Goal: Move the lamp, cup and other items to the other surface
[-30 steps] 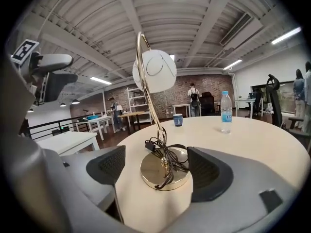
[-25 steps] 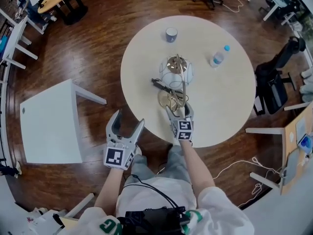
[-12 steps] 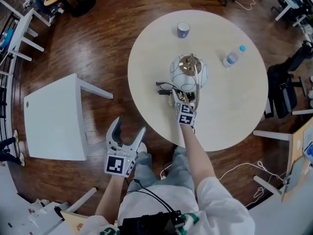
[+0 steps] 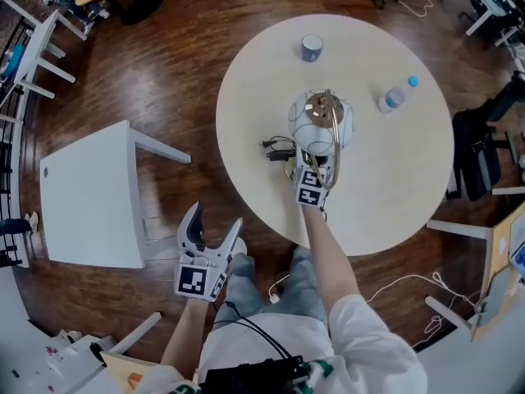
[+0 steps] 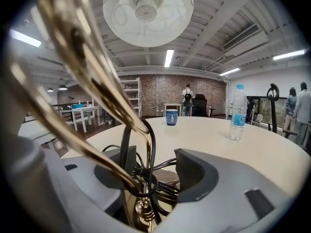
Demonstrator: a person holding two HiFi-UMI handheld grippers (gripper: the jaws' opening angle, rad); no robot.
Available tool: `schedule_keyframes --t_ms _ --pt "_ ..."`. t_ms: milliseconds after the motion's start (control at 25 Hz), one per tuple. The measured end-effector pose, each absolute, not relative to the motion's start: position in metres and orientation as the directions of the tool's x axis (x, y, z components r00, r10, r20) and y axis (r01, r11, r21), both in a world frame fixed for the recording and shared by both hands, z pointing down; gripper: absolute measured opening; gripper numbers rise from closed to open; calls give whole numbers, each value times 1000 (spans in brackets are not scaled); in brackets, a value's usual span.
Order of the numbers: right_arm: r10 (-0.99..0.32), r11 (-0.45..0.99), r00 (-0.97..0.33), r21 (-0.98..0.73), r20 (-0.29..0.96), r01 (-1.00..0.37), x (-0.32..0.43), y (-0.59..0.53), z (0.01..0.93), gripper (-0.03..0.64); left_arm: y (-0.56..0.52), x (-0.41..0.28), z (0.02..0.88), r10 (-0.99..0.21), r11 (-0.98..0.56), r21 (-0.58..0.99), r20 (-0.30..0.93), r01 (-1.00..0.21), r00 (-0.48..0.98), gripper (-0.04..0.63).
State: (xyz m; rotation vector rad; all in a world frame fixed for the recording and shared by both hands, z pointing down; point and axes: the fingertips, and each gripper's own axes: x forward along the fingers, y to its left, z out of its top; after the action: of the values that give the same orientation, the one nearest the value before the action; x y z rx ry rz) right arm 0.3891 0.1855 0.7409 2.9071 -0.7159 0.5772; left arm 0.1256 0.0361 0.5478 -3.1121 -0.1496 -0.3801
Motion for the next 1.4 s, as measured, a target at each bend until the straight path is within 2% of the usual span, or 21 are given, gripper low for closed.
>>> schedule_keyframes --t_ms 80,120,240,480,640,960,1280,1400 --pt "-453 -877 825 -2 337 -481 387 184 730 192 40 124 548 102 -995 5 241 104 965 354" --pt "-473 -867 821 -2 321 -499 385 181 725 67 42 124 548 103 -994 5 241 105 965 354" --pt "-492 -854 812 4 314 -520 385 176 720 53 43 124 544 95 -995 36 243 89 965 354" --pt "-451 -880 834 -5 320 -474 378 186 724 42 41 124 540 86 -994 80 250 68 965 354" --pt "-455 -882 842 -13 290 -471 370 188 717 41 32 120 544 80 -997 35 230 74 970 354" --pt "-534 -834 807 0 252 -551 355 175 644 41 26 123 532 71 -997 12 175 70 982 354" --pt "-575 -807 783 -10 237 -590 307 191 594 41 11 115 491 49 -998 37 116 45 992 354" --pt "-584 -798 776 7 238 -603 284 202 576 41 8 109 485 48 -999 2 88 48 995 354"
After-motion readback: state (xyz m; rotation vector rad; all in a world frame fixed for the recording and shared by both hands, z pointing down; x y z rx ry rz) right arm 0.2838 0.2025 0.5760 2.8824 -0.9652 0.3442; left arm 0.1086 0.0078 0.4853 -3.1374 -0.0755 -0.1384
